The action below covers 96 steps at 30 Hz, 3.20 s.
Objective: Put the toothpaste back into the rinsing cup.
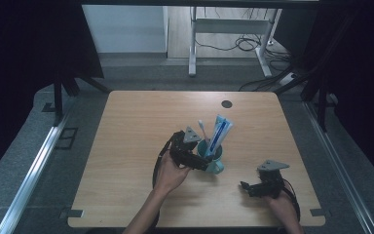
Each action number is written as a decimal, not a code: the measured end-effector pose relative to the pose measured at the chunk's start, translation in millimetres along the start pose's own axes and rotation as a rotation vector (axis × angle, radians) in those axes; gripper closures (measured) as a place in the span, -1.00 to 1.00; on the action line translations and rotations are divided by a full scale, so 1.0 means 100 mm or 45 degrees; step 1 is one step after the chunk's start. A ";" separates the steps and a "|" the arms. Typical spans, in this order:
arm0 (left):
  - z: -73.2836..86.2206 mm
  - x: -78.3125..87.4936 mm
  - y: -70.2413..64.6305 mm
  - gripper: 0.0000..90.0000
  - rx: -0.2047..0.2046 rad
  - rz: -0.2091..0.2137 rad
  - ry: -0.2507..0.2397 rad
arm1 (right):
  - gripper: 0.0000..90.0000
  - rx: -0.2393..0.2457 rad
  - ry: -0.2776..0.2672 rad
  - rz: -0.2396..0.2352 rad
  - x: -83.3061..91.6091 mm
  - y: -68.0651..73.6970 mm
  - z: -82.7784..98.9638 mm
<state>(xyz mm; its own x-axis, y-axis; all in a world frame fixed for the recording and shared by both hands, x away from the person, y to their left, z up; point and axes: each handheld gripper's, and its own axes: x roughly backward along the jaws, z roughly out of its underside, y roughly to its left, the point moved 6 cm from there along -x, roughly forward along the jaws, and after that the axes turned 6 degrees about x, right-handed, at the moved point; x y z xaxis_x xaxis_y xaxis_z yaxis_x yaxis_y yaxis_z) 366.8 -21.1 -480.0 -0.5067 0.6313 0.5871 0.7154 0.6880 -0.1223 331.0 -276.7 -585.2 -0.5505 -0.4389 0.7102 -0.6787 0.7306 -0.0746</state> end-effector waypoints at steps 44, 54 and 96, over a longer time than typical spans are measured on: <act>0.53 0.57 0.47 -1.00 0.072 -0.139 0.047 | -0.96 -0.004 -0.004 0.002 0.00 0.00 0.00; 0.70 0.70 0.59 -1.00 0.118 -0.168 0.034 | -0.96 -0.004 -0.005 0.003 0.00 0.00 0.00; 1.42 0.60 0.71 -1.00 0.178 -0.248 0.130 | -0.95 -0.009 -0.005 0.007 0.00 0.00 0.00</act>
<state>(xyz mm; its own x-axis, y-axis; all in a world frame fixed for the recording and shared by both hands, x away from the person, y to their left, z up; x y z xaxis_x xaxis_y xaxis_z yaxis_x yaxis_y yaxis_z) 318.6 116.6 -566.7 -0.5720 0.4478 0.6872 0.5320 0.8402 -0.1047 331.2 -276.4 -585.2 -0.5563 -0.4367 0.7070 -0.6722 0.7367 -0.0738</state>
